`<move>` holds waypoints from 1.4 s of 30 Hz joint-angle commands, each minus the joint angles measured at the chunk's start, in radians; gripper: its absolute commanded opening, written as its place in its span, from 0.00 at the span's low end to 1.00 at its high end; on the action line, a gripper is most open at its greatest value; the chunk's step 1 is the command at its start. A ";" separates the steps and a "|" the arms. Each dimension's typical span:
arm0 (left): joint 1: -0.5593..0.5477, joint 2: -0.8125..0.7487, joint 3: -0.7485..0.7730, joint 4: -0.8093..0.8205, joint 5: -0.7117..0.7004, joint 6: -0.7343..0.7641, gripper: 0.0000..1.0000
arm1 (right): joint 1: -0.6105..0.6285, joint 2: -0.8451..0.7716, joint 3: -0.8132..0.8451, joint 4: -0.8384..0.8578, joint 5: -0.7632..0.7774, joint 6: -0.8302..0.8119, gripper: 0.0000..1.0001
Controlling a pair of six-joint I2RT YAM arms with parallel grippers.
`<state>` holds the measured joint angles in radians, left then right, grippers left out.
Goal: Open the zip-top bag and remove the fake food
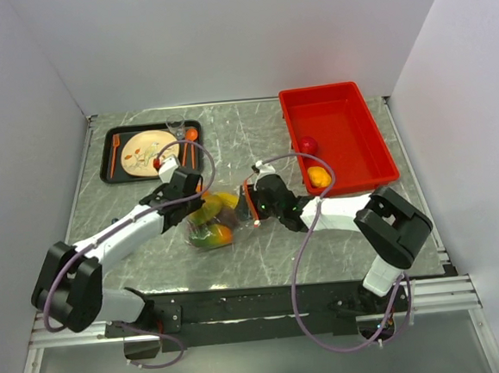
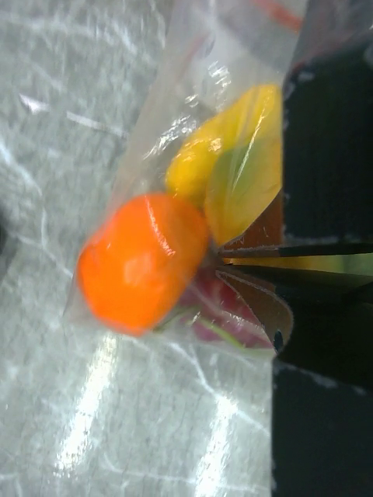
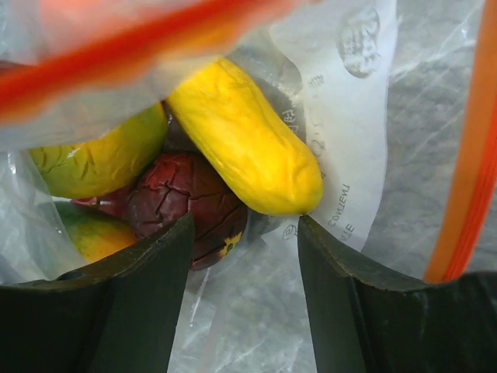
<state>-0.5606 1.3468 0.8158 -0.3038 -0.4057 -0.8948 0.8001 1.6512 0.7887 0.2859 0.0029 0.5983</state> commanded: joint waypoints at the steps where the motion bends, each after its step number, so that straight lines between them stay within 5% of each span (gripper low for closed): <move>1: 0.030 0.046 0.025 -0.005 0.053 0.059 0.15 | 0.025 -0.060 0.004 0.041 0.080 -0.046 0.65; 14: 0.031 -0.063 0.046 0.011 0.142 0.137 0.21 | 0.008 -0.110 0.026 0.035 0.088 -0.129 0.66; 20: 0.031 -0.103 0.043 0.037 0.188 0.143 0.22 | -0.025 -0.009 0.112 0.015 0.019 -0.181 0.64; 42: 0.033 0.008 -0.001 0.143 0.251 0.123 0.21 | -0.042 0.180 0.132 0.091 -0.098 -0.183 0.69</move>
<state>-0.5293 1.3396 0.8227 -0.2111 -0.1757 -0.7715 0.7471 1.8114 0.9245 0.3241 -0.0639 0.4259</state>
